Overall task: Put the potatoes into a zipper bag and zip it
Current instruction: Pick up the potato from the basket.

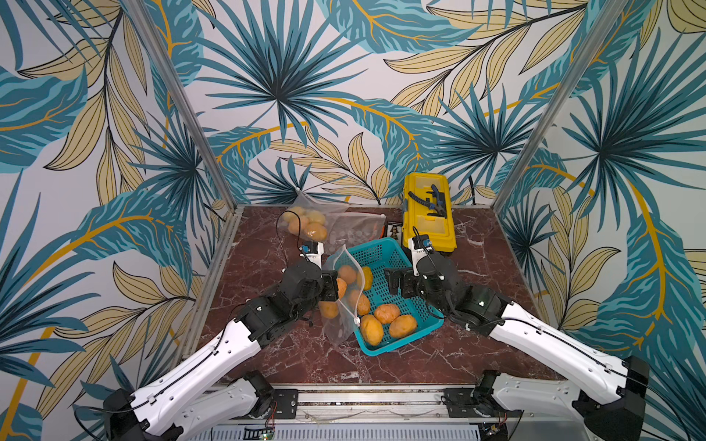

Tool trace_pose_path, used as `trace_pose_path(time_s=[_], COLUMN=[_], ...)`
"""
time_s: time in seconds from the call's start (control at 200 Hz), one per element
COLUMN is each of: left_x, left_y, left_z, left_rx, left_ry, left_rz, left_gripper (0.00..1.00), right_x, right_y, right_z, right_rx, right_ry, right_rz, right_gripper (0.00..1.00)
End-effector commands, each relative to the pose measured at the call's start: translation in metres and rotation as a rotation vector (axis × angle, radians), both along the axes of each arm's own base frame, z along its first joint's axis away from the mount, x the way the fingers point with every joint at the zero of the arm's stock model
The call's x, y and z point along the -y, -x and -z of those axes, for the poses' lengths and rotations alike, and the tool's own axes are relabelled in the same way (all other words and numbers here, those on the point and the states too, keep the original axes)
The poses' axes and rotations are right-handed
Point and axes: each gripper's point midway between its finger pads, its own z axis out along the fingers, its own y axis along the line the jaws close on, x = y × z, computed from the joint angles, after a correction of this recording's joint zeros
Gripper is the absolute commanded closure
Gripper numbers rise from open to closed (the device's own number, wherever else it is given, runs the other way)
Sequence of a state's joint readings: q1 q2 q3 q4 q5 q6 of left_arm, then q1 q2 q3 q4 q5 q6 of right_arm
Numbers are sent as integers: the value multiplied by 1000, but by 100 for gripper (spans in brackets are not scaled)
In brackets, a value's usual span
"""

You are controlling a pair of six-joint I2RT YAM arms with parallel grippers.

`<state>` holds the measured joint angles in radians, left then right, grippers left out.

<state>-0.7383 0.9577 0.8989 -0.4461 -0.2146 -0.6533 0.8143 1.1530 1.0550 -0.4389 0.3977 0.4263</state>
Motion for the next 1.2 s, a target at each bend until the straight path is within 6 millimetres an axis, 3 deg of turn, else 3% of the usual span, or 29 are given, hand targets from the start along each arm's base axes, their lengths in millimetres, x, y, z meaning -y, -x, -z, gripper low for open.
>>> trace_pose_path(time_s=[0.0, 0.1, 0.341, 0.526, 0.686, 0.836, 1.197], left_x=[-40, -78, -99, -83, -45, -28, -23], left_y=[-3, 8, 22, 10, -3, -13, -12], left_z=[-3, -5, -6, 2, 12, 20, 18], left_rx=[20, 6, 7, -37, -112, -131, -118], left_ry=[-47, -63, -35, -85, -112, -128, -106], left_rz=[-196, -358, -421, -388, -261, -219, -187], left_gripper=[100, 100, 100, 100, 100, 100, 100], right_x=[2, -9, -45, -65, -71, -76, -75], right_y=[-20, -37, -71, -80, -87, -95, -109], right_z=[35, 57, 102, 130, 149, 167, 207], right_rx=[-58, -107, -214, -285, -326, -365, -471], right_ry=[37, 60, 50, 36, 31, 29, 34], right_rz=[36, 22, -50, -84, -85, -87, -56], right_gripper=[1, 4, 8, 9, 10, 12, 18])
